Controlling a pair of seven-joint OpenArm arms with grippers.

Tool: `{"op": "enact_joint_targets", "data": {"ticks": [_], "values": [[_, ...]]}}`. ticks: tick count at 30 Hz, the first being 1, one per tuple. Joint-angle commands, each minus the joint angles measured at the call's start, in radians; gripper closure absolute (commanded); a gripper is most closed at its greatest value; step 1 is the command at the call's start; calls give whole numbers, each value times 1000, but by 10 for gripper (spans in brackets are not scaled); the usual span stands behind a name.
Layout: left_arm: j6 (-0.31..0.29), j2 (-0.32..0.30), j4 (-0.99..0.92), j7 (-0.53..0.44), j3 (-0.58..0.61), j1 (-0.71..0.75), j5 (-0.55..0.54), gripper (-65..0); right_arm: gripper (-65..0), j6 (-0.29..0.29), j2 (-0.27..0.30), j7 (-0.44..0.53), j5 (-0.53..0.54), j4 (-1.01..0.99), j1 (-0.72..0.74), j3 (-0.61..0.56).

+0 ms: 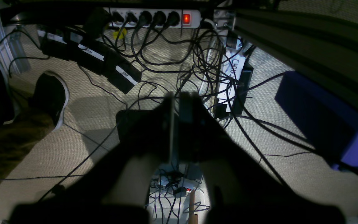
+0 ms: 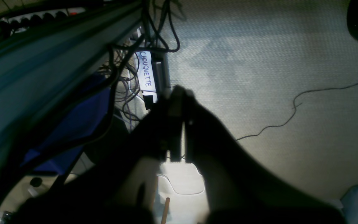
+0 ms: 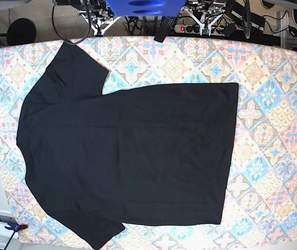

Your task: Fold the T-shirt properly

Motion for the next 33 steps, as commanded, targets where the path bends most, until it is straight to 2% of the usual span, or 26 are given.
{"op": "enact_joint_targets", "data": {"ticks": [1, 13, 18, 20, 24, 28, 33], "values": [[3, -1, 3, -10, -1, 8, 0, -11, 0, -4, 1, 7, 4, 0, -4, 1], [3, -6, 0, -10, 2, 19, 8, -11, 0, -4, 5, 13, 4, 0, -10, 1], [3, -10, 5, -10, 2, 90, 11, -11, 0, -4, 7, 13, 4, 6, -111, -5], [3, -33, 5, -15, 2, 119, 11, -11, 0, -4, 9, 13, 2, 36, -151, -5], [3, -46, 19, -19, 2, 165, 9, -11, 0, -4, 59, 8, 2, 157, -263, -7], [3, -96, 161, -58, 3, 274, 9, -11, 0, -4, 87, 13, 2, 287, -386, -5], [3, -152, 405, -58, -1, 435, 0, -11, 0, -4, 134, 14, 4, 476, -518, 1]]}}
